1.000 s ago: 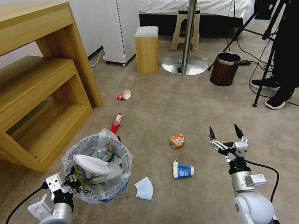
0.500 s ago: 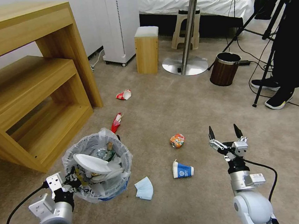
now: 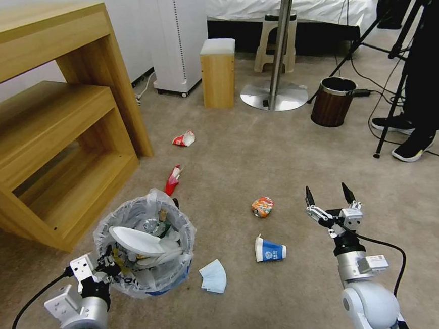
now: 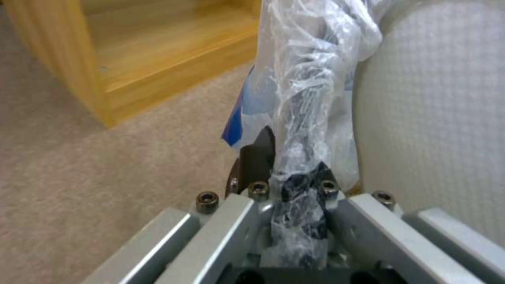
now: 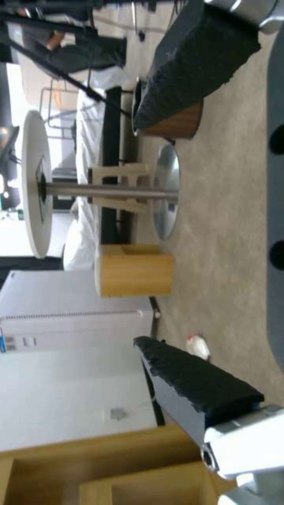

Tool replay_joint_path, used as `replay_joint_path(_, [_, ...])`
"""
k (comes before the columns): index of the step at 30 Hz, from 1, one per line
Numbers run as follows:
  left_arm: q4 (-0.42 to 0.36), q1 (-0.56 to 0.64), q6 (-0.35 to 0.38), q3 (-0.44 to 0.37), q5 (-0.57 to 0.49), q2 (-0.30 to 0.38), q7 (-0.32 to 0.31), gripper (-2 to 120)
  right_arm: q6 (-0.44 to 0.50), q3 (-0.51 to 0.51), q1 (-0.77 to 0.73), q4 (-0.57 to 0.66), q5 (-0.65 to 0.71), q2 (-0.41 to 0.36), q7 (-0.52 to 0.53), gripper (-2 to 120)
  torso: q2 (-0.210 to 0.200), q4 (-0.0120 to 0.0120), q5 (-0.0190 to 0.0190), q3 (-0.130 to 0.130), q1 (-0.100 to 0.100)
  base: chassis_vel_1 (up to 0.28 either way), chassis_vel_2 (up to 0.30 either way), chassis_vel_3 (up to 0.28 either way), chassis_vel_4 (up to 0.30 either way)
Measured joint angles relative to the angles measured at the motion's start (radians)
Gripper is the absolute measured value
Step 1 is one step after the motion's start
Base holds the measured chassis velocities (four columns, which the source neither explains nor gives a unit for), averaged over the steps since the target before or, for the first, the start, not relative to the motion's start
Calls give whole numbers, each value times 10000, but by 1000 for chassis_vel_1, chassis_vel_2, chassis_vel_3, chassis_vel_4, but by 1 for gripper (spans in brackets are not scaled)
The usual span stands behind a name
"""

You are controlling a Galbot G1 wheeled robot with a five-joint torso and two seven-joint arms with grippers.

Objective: Pick up the trash bin and place the garbage on the floor into it.

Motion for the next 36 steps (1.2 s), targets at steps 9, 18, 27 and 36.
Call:
replay_joint_path(9, [-84, 106, 0, -1, 73, -19, -5, 1, -337, -137, -91, 190, -76, -97, 351, 100, 0, 1, 0, 0, 0, 77, 79, 74, 75])
replay_joint_path(18, [-124, 145, -45, -7, 191, -30, 51, 1, -479, -464, -208, 154, -205, -276, 557, 100, 0, 4, -1, 0, 0, 64, 66, 72, 57])
replay_joint_path(27, [-71, 148, -174, 22, 393, -28, 97, 1, -1960, -1685, -699, 505, 802, -1638, 1309, 100, 0, 0, 1, 0, 0, 0, 0, 0, 0])
replay_joint_path(36, [-173, 264, -169, 55, 516, -81, 51, 1, -5414, -3217, -530, 987, 3147, -3020, 2882, 100, 0, 0, -1, 0, 0, 0, 0, 0, 0])
